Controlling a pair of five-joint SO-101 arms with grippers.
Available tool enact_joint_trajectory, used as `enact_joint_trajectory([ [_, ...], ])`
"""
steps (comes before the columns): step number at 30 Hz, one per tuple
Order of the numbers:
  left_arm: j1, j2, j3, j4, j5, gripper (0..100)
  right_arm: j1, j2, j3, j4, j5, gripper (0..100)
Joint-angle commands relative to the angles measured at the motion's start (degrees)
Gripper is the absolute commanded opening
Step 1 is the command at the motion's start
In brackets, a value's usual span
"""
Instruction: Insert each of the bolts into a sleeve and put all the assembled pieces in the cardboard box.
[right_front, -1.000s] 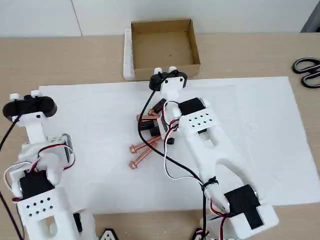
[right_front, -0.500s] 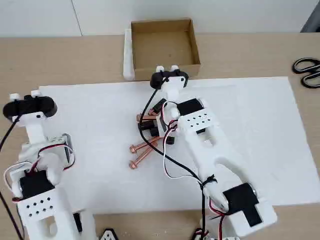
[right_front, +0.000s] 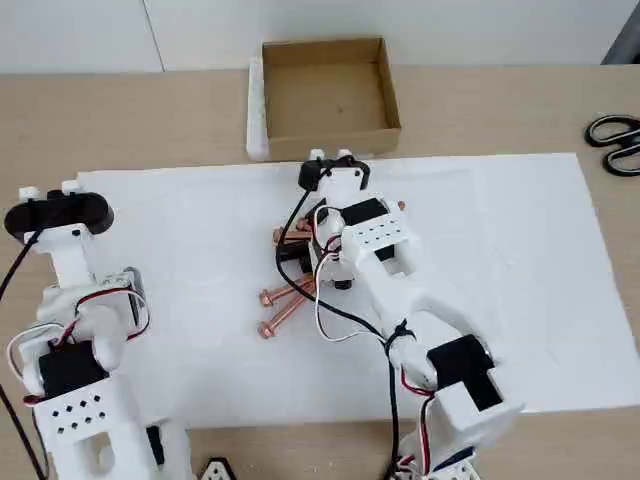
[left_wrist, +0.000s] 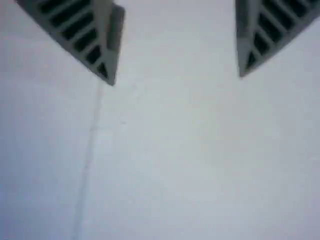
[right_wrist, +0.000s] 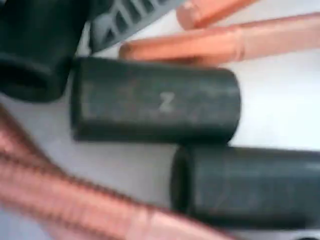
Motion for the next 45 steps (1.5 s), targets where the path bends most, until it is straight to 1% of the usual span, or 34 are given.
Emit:
enact_joint_trajectory([
  [1,0.2,0.0,-0.7,-0.1,-0.4,15,0.0,0.2,-1.1,-0.4,-0.4,11.7],
  [4,0.2,0.0,-0.7,-0.1,-0.4,15,0.0,0.2,-1.1,-0.3,-0.4,11.0],
  [7,0.2,0.0,-0.7,-0.1,-0.4,15,0.1,-0.2,-1.1,-0.3,0.2,4.6],
  [10,0.2,0.0,-0.7,-0.1,-0.4,15,0.1,-0.4,-1.8,0.0,4.5,2.0],
  [14,0.2,0.0,-0.7,-0.1,-0.4,15,0.3,-2.4,-7.4,8.3,6.2,2.1],
  [18,0.2,0.0,-1.1,-0.4,-0.4,15,1.6,-7.3,-13.1,13.7,9.1,2.1],
  [19,0.2,0.0,-1.1,-0.5,-0.4,15,2.3,-8.5,-14.5,15.1,9.5,2.1],
  [23,-0.1,0.0,-0.7,-5.5,-0.4,15,5.5,-12.8,-18.7,20.8,10.7,2.1],
  [28,0.1,-0.1,-2.8,-4.8,-0.4,15,11.6,-15.0,-21.5,27.7,10.8,2.1],
  [31,2.3,0.4,-4.4,-2.8,-0.6,15,14.3,-15.1,-21.6,30.5,12.0,2.1],
  [33,5.5,0.5,-5.4,-1.4,-1.0,15,15.3,-15.1,-21.5,31.6,12.7,2.1],
  [35,9.4,1.0,-6.6,-0.3,-2.9,15,16.2,-15.1,-21.5,32.0,12.7,2.1],
  [38,13.4,6.2,-10.5,1.1,-3.9,15,16.8,-15.1,-21.5,32.1,12.7,2.0],
  [45,16.5,29.6,-26.7,5.3,-3.3,15,16.5,-15.0,-21.4,32.1,12.7,1.9],
])
